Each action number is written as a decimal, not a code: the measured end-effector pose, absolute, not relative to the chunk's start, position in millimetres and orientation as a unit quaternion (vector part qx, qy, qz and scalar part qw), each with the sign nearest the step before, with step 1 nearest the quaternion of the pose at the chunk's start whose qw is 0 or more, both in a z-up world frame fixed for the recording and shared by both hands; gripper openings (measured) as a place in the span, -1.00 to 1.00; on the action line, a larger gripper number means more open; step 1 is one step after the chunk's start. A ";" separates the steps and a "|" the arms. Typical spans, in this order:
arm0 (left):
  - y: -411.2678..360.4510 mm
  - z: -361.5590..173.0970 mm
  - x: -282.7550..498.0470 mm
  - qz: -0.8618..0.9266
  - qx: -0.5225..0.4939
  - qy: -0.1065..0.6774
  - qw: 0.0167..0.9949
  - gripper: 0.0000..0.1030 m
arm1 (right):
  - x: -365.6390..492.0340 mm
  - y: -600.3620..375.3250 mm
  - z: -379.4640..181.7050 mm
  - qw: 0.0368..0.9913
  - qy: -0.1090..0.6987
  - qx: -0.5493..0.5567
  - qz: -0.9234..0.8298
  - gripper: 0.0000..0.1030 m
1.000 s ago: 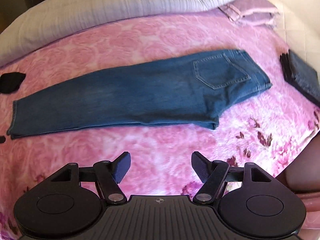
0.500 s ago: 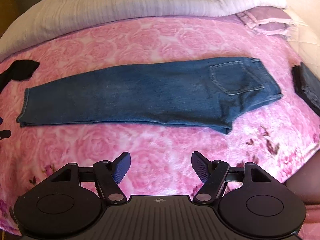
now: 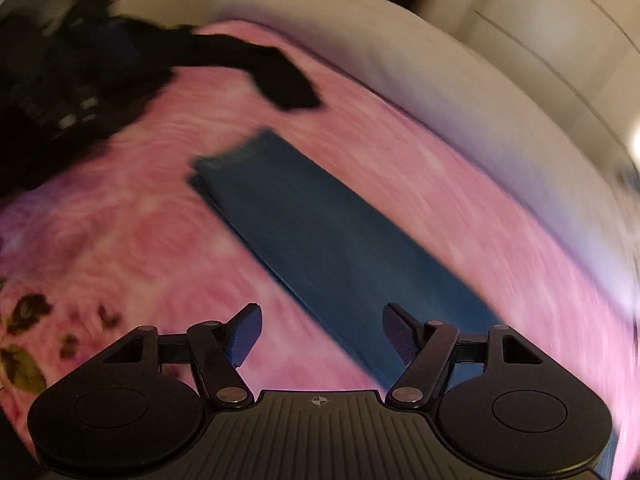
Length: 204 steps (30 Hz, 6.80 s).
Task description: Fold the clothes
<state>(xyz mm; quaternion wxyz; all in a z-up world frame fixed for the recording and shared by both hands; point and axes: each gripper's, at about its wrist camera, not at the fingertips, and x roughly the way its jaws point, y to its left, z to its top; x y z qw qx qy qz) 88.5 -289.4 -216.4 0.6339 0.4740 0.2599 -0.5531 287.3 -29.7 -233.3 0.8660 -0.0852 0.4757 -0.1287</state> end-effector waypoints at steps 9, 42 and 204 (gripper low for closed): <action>-288.0 -229.3 139.9 -0.554 0.436 0.262 0.659 0.29 | 407.6 28.0 -335.2 0.868 0.451 -0.201 -0.042 0.14; -433.2 -208.6 23.9 -0.660 0.413 0.215 0.590 0.29 | 207.5 -213.0 -174.5 0.887 0.200 0.140 -0.391 -0.68; -803.9 -316.0 -199.5 -0.734 0.455 0.354 0.359 -0.42 | -165.7 -416.7 -276.3 0.663 0.055 0.592 -0.455 0.25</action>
